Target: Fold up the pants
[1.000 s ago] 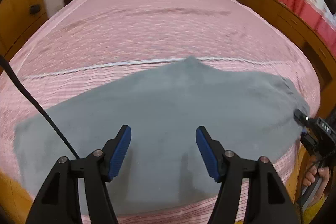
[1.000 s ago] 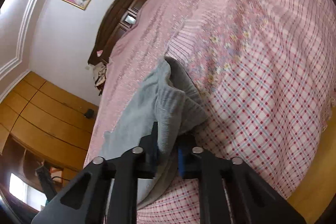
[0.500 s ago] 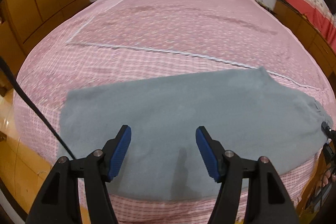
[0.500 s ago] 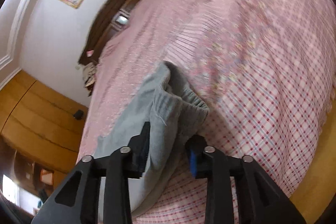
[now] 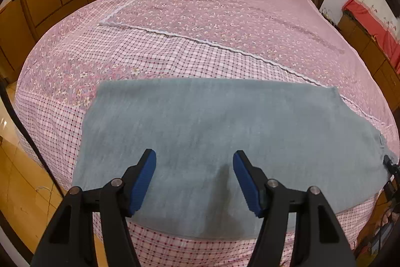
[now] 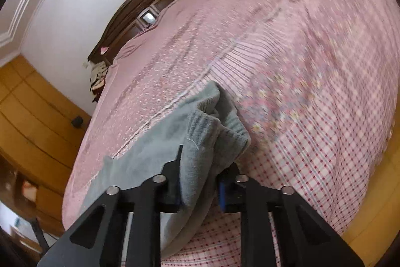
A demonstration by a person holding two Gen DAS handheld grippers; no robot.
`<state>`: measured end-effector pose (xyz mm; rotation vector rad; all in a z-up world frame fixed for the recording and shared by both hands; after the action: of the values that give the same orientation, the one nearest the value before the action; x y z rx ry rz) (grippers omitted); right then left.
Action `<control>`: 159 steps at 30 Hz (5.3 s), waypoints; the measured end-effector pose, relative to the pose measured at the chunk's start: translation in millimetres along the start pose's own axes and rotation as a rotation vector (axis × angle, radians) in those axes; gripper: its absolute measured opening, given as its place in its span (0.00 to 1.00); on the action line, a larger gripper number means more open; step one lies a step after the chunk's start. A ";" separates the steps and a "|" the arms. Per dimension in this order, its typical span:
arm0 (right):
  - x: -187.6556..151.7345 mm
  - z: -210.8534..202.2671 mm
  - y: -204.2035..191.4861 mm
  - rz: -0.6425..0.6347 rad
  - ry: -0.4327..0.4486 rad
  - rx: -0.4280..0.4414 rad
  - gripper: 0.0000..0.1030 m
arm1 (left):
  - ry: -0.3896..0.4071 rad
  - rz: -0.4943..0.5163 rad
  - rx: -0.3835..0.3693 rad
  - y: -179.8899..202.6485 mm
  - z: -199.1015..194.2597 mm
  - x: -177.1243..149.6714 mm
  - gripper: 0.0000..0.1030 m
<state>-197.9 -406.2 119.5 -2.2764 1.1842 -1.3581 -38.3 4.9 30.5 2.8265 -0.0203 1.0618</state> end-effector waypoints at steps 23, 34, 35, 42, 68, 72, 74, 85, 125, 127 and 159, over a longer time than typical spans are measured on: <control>-10.6 -22.1 -139.6 -0.355 0.072 0.259 0.14 | 0.031 -0.027 -0.033 -11.5 -4.0 2.0 0.66; -46.5 0.5 -180.6 -0.408 -0.017 0.375 0.14 | 0.041 -0.025 -0.037 -14.5 -6.5 3.8 0.66; -48.9 1.9 -183.3 -0.413 -0.022 0.380 0.14 | 0.040 -0.026 -0.037 -14.2 -6.5 3.9 0.66; -65.7 8.3 -203.8 -0.447 -0.059 0.431 0.14 | 0.042 -0.033 -0.043 -18.4 -8.6 2.3 0.66; -178.1 35.4 -308.4 -0.653 -0.265 0.646 0.14 | 0.073 -0.128 -0.011 -79.8 -23.9 -2.1 0.66; -202.5 36.6 -327.9 -0.699 -0.301 0.686 0.14 | 0.073 -0.135 -0.002 -88.8 -24.1 -4.3 0.65; -212.8 39.6 -334.8 -0.720 -0.312 0.692 0.14 | 0.076 -0.140 0.009 -94.5 -25.0 -5.0 0.65; -277.2 70.8 -355.2 -0.752 -0.441 0.725 0.16 | 0.069 -0.182 0.063 -123.1 -20.0 -12.8 0.65; -207.6 86.9 -224.3 -0.616 -0.430 0.433 0.46 | 0.024 -0.272 -0.077 -92.0 -12.4 -20.6 0.66; -206.2 86.5 -222.5 -0.612 -0.428 0.438 0.46 | 0.020 -0.289 -0.094 -88.7 -9.5 -23.8 0.65; -188.1 80.7 -199.5 -0.555 -0.411 0.416 0.46 | 0.218 -0.199 -0.028 -111.3 -18.3 -18.6 0.33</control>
<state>-73.2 -153.8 70.0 -2.4700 0.1235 -1.0648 -58.1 117.0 19.7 2.6048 0.2573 1.3017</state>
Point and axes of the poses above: each gripper's, at about its wrist camera, not at the fingertips, and z roughly the way its jaws point, y to its right, x to its top, the point moved 1 cm from there along z, roughly the way its jaws point, and after that the axes turned 11 degrees about y, right-handed, at the moved point
